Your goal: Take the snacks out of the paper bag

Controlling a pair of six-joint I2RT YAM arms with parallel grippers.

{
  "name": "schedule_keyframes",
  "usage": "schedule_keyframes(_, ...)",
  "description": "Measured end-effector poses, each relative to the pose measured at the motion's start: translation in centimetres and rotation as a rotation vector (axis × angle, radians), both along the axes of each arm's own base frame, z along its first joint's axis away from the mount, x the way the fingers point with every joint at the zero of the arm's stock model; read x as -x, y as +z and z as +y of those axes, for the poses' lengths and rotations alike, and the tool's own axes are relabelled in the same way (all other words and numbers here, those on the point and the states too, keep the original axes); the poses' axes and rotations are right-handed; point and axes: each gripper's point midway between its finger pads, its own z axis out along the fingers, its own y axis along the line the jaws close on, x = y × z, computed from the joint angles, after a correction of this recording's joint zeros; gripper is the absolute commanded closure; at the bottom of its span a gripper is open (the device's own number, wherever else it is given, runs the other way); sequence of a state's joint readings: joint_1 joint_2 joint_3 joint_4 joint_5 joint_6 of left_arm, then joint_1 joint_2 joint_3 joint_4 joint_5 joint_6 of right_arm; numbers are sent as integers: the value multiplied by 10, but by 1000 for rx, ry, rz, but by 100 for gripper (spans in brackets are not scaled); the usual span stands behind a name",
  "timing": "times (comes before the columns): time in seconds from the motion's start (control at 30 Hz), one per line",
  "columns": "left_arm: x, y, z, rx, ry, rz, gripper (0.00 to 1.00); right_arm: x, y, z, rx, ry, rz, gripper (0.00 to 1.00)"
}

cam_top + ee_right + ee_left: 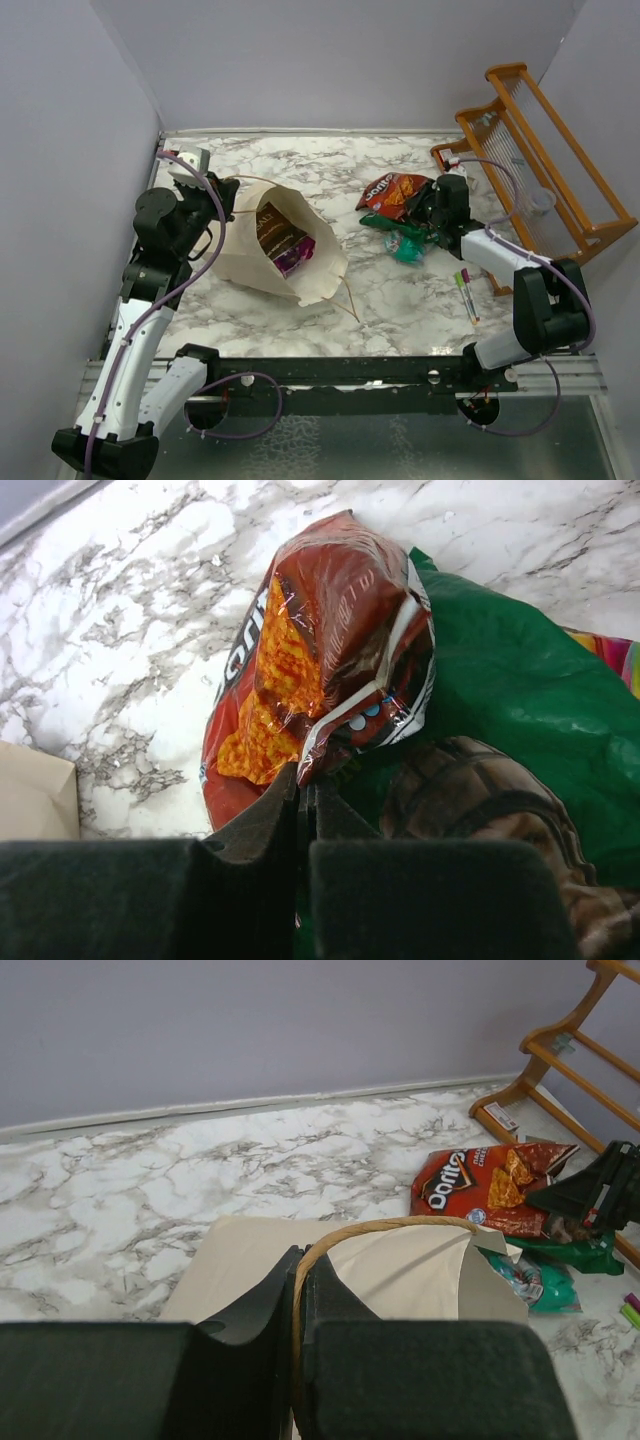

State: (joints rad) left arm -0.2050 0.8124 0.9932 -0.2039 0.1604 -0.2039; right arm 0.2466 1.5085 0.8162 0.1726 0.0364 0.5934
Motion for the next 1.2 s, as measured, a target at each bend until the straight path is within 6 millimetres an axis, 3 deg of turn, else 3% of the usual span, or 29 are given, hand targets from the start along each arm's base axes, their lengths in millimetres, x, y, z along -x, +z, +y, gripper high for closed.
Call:
schedule_keyframes(0.2,2,0,0,5,-3,-3,100,5,14,-6,-18,-34,-23,91)
schedule_keyframes(0.33,4,-2,0,9,-3,-4,100,14,12,-13,-21,-68,-12,73)
schedule_keyframes(0.5,4,-2,0,11,-3,-3,100,26,8,-17,-7,-68,12,62)
schedule_keyframes(0.6,5,-2,0,11,-3,-5,100,30,30,-18,-13,-65,-33,53)
schedule_keyframes(0.67,6,-2,0,11,-3,-8,100,33,53,-18,-24,-59,-87,45)
schedule_keyframes(0.77,9,-1,1,13,-3,-14,100,35,90,-14,-44,-23,-183,42)
schedule_keyframes(0.87,11,-2,1,13,-3,-15,100,38,110,2,-73,76,-251,41)
schedule_keyframes(1.03,12,-2,-1,13,-11,-15,100,55,108,44,-150,330,-255,35)
schedule_keyframes(1.13,13,-2,0,13,-10,-15,100,82,112,84,-161,532,-303,32)
schedule_keyframes(1.2,14,-2,-1,14,-11,-17,100,109,119,121,-142,690,-355,30)
